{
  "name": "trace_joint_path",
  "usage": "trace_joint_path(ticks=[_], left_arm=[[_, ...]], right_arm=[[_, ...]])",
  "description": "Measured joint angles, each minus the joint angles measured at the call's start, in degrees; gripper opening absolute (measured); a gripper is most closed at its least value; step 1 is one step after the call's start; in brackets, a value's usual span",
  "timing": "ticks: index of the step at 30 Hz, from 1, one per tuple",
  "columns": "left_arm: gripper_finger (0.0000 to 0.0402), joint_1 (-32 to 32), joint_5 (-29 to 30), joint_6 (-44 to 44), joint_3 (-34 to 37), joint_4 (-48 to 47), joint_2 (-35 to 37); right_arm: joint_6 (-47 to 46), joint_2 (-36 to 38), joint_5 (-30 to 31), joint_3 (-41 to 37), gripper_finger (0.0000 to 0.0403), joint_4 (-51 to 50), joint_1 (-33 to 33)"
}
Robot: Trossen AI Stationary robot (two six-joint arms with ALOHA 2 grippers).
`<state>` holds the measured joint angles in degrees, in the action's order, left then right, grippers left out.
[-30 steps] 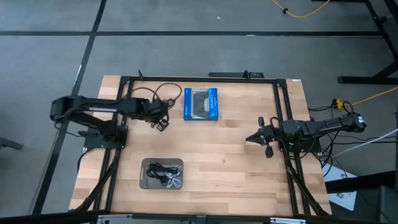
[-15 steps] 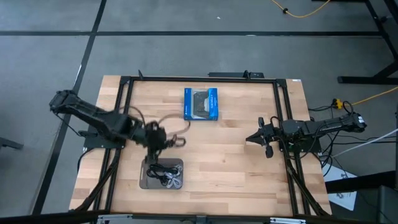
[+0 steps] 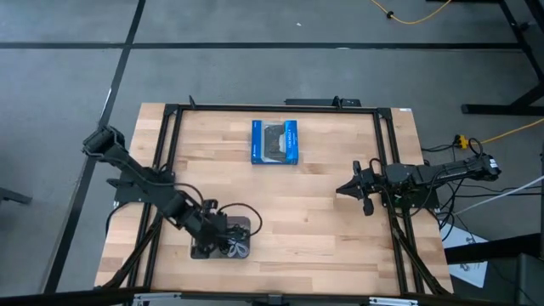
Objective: Pick and place USB-C Cables
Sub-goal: Put the black charger cable into the black bin, then return to Home Position
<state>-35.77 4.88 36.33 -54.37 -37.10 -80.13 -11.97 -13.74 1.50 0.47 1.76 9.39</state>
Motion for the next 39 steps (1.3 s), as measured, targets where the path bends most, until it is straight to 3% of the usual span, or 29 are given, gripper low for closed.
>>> trace_joint_path(ticks=[6,13,20,25,28,32,35,39], left_arm=[[0.0130,0.17,-1.27,2.98,0.00,-0.12,-1.29],[0.0137,0.20,-4.75,6.69,-0.02,-0.15,-0.81],[0.0139,0.87,-13.48,6.83,-0.02,-0.55,-0.75],[0.0139,0.90,-10.09,5.44,-0.02,-0.72,-0.72],[0.0139,0.88,-8.69,14.09,-0.02,0.04,-0.72],[0.0139,1.90,-17.26,17.18,-0.02,0.44,-0.70],[0.0140,4.38,-22.85,13.12,-0.02,0.59,-0.63],[0.0140,11.25,-22.38,-1.81,-0.06,1.01,4.79]], right_arm=[[-0.01,0.00,-0.09,0.00,0.0016,0.00,0.00],[0.09,0.00,-0.09,0.00,0.0016,-0.02,0.00],[0.24,0.00,-0.09,0.00,0.0016,-0.02,0.00],[0.25,0.00,-0.10,0.00,0.0016,0.00,0.00],[-0.11,-0.02,-0.09,-0.02,0.0017,1.49,0.00],[-2.76,0.02,-0.40,-0.02,0.0017,8.02,0.00],[-1.42,0.02,-2.59,0.00,0.0017,9.28,0.00],[0.71,0.05,-2.73,0.00,0.0017,9.24,-0.31]])
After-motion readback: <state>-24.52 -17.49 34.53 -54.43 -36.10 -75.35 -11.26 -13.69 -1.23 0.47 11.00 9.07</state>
